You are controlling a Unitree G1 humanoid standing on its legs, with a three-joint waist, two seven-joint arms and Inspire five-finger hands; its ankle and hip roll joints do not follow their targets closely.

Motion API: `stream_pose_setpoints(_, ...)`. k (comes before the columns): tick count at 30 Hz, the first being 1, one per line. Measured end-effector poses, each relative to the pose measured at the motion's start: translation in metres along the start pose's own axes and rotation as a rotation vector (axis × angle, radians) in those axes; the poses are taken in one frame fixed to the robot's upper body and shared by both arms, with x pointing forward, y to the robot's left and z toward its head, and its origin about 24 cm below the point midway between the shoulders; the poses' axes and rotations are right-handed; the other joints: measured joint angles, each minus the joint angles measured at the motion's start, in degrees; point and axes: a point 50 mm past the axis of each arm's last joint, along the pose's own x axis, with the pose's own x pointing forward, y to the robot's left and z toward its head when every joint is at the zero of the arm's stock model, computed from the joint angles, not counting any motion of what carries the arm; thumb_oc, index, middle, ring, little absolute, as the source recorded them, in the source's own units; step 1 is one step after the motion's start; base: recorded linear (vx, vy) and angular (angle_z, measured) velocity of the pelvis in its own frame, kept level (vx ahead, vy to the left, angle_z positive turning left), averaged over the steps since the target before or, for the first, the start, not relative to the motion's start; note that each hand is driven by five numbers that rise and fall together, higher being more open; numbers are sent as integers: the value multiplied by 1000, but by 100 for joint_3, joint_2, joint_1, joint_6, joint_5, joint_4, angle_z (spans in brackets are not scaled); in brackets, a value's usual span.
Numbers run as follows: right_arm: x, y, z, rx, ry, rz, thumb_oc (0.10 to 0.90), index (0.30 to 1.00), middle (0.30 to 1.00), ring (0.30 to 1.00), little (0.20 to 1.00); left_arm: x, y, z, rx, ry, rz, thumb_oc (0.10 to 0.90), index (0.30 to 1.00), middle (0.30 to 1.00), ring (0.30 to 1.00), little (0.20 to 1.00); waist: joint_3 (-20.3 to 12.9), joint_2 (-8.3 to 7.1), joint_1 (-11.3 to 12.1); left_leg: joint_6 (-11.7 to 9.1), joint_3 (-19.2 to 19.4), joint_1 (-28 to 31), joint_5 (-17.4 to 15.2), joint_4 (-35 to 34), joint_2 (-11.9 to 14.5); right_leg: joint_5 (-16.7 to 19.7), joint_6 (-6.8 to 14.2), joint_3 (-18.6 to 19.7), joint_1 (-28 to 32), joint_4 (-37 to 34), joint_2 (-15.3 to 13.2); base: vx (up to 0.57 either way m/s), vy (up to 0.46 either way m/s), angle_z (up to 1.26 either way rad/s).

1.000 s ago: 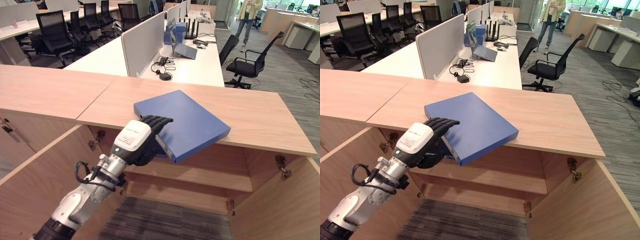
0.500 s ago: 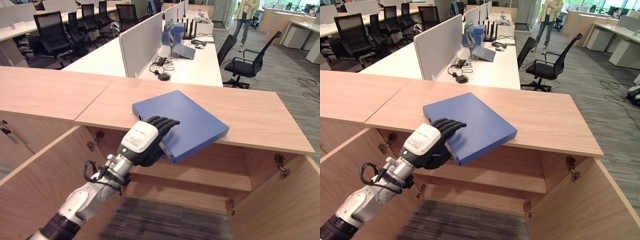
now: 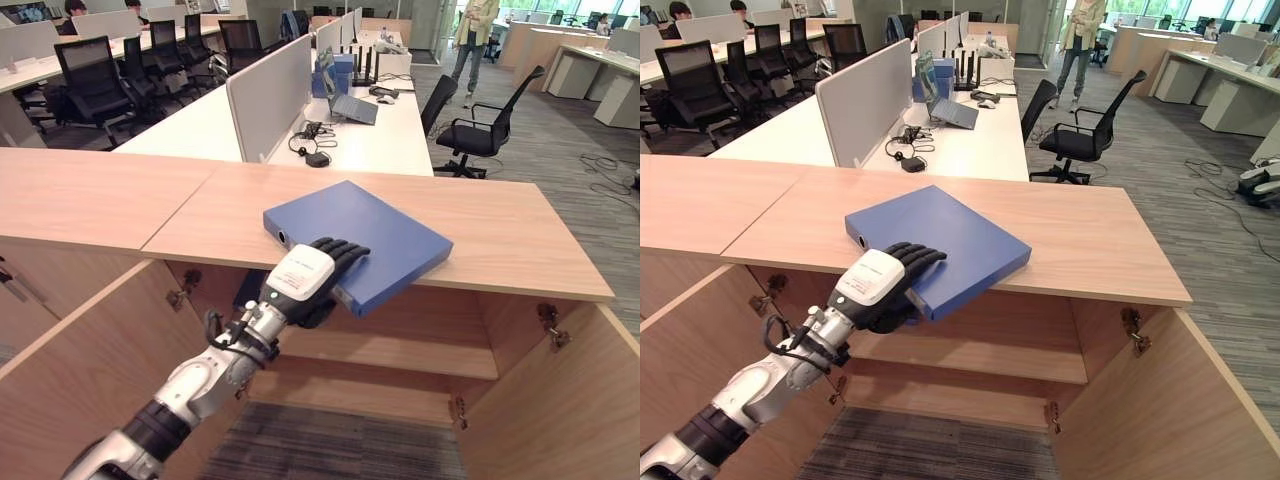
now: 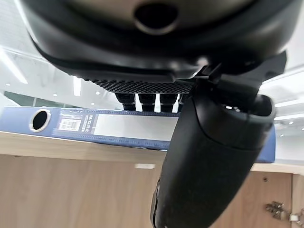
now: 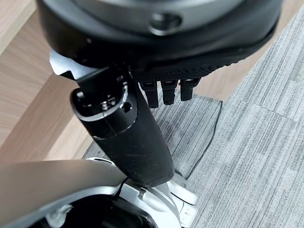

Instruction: Put the empty folder in the office cabinet

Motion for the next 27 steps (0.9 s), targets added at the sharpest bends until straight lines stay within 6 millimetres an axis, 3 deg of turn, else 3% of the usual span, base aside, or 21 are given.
stream_pose_setpoints(12,-1,1,-3,2,9,-6,800,900,900,900,900,11,13,9,-23,-33,135,400,300,300,300,300,-95,-5,12,-7,3,0,0,-3,1,5,5,14,-20,0,2,0,0,0)
stream_pose_setpoints(15,-1,1,-3,5,9,-9,800,900,900,900,900,8,24,14,-92,-31,177,400,300,300,300,300,-94,-6,20,-7,0,-12,0,-20,2,6,4,15,-4,0,2,0,0,0)
stream_pose_setpoints(18,0,1,-3,4,13,-10,800,900,900,900,900,3,34,30,-288,-63,171,400,300,300,300,300,-95,-4,41,1,-12,-9,-1,-18,0,4,6,-8,7,0,-3,-8,0,3)
stream_pose_setpoints(22,0,1,-4,5,27,-4,800,900,900,900,900,-1,62,48,-720,-169,191,400,300,300,300,300,-101,8,65,6,-27,0,-3,-7,-8,-3,14,-19,14,0,-10,0,0,0)
stream_pose_setpoints(23,0,0,-5,5,31,-1,800,900,900,900,900,-2,72,51,-937,-221,199,400,300,300,300,300,-111,27,50,6,-35,-1,-4,-21,-10,-4,16,-20,21,0,-13,0,0,0)
stream_pose_setpoints(24,0,-1,-5,6,32,0,800,900,900,900,900,-2,75,53,-1023,-251,199,400,300,300,300,300,-111,30,42,4,-40,-2,-5,-22,-11,-4,16,-22,20,0,-13,0,0,0)
stream_pose_setpoints(25,0,-1,-5,6,33,2,800,900,900,900,900,-2,76,57,-1149,-287,180,400,300,300,300,300,-112,35,39,-7,-50,-2,-12,-22,-11,-5,15,-23,21,0,-12,0,0,0)
stream_pose_setpoints(26,0,-2,-5,3,37,14,800,900,900,900,900,-1,67,62,-1390,-310,99,400,300,300,300,300,-112,59,36,12,-55,8,-46,-22,-10,-9,8,-23,10,-1,-12,0,0,0)
stream_pose_setpoints(27,0,-3,-6,2,41,17,800,900,900,900,900,-2,59,65,-1492,-294,37,400,300,300,300,300,-108,71,36,9,-54,8,-43,-21,-11,-11,3,-21,10,0,-12,0,0,0)
